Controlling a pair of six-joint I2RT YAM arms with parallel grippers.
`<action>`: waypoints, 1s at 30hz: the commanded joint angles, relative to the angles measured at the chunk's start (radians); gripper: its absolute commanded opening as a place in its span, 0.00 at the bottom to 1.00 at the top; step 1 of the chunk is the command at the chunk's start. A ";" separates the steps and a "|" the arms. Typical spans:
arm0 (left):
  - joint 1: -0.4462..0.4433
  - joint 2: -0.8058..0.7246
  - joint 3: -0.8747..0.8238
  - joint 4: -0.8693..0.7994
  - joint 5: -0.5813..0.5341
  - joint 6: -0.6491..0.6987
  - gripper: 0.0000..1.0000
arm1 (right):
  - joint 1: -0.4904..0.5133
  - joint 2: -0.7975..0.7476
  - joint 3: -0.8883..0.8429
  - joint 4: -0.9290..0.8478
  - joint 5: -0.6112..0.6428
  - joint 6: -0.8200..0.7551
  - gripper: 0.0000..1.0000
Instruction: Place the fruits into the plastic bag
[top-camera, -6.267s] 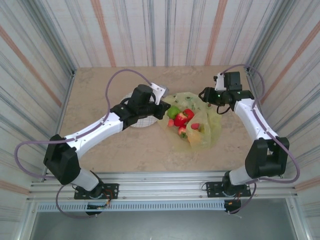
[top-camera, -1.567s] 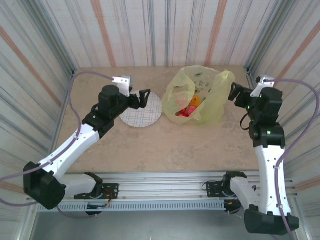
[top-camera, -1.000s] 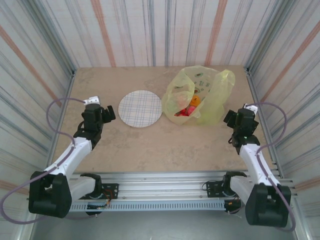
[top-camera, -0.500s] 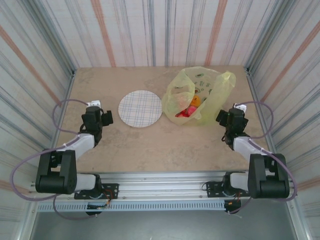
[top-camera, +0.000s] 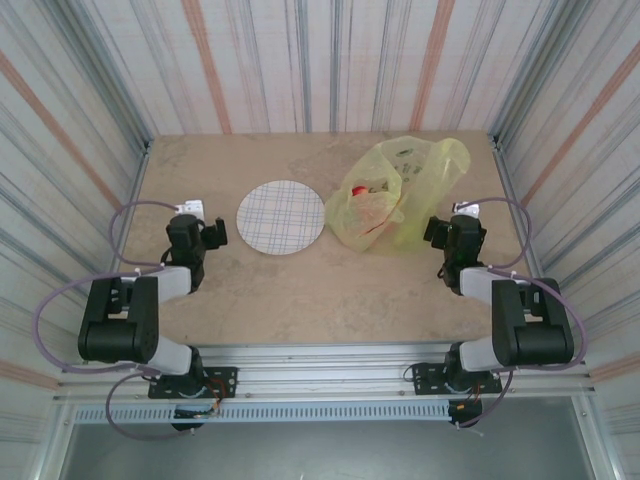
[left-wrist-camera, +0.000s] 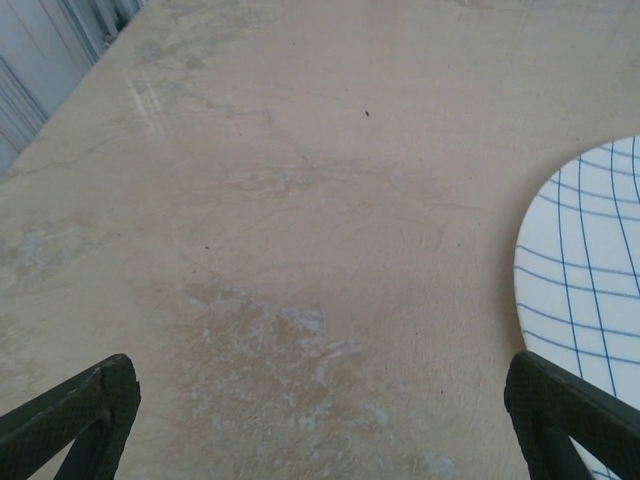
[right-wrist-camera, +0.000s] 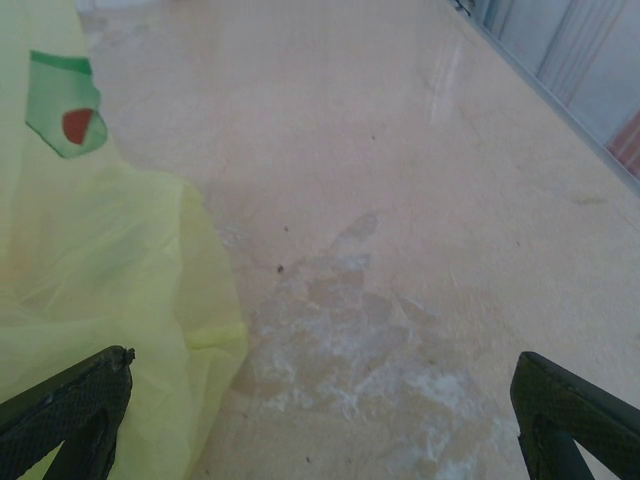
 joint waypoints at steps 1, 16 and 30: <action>0.006 0.008 -0.010 0.062 0.051 0.031 0.99 | -0.029 0.049 -0.019 0.131 -0.053 -0.025 0.99; 0.006 0.045 -0.069 0.197 0.149 0.076 0.99 | -0.044 0.117 -0.056 0.253 -0.076 -0.015 0.99; 0.005 0.044 -0.068 0.191 0.149 0.074 0.99 | -0.034 0.122 -0.053 0.254 -0.063 -0.024 0.99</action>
